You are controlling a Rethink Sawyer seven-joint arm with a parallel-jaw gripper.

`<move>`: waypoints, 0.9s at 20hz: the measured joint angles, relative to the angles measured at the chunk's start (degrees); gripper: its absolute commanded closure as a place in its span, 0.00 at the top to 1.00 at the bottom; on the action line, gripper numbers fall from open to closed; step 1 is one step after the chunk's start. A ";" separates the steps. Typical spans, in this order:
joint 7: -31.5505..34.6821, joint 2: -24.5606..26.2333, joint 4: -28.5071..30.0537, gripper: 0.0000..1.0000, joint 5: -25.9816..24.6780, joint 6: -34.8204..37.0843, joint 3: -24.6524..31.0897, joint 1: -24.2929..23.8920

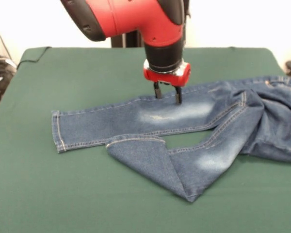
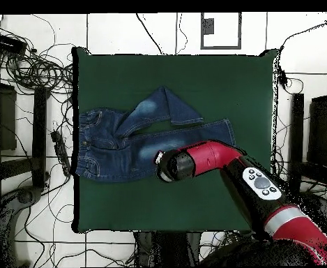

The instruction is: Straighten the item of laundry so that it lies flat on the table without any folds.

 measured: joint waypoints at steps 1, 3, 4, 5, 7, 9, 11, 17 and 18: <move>-0.14 0.07 0.01 1.00 -0.02 0.12 0.16 -0.15; -0.99 0.42 -0.08 1.00 -0.06 0.86 0.93 -0.93; -1.27 0.46 -0.09 1.00 -0.08 1.00 1.05 -1.02; -1.37 0.48 -0.09 1.00 -0.11 1.06 1.10 -1.04; -1.68 0.47 -0.07 1.00 -0.58 1.23 1.38 -1.12; -1.68 0.40 -0.04 1.00 -0.93 1.34 1.51 -1.11; -1.68 0.24 0.08 1.00 -1.77 1.49 1.82 -1.10; -1.72 -0.03 0.41 1.00 -2.95 1.56 2.36 -1.43; -1.94 -0.02 0.48 1.00 -3.19 1.67 2.75 -2.00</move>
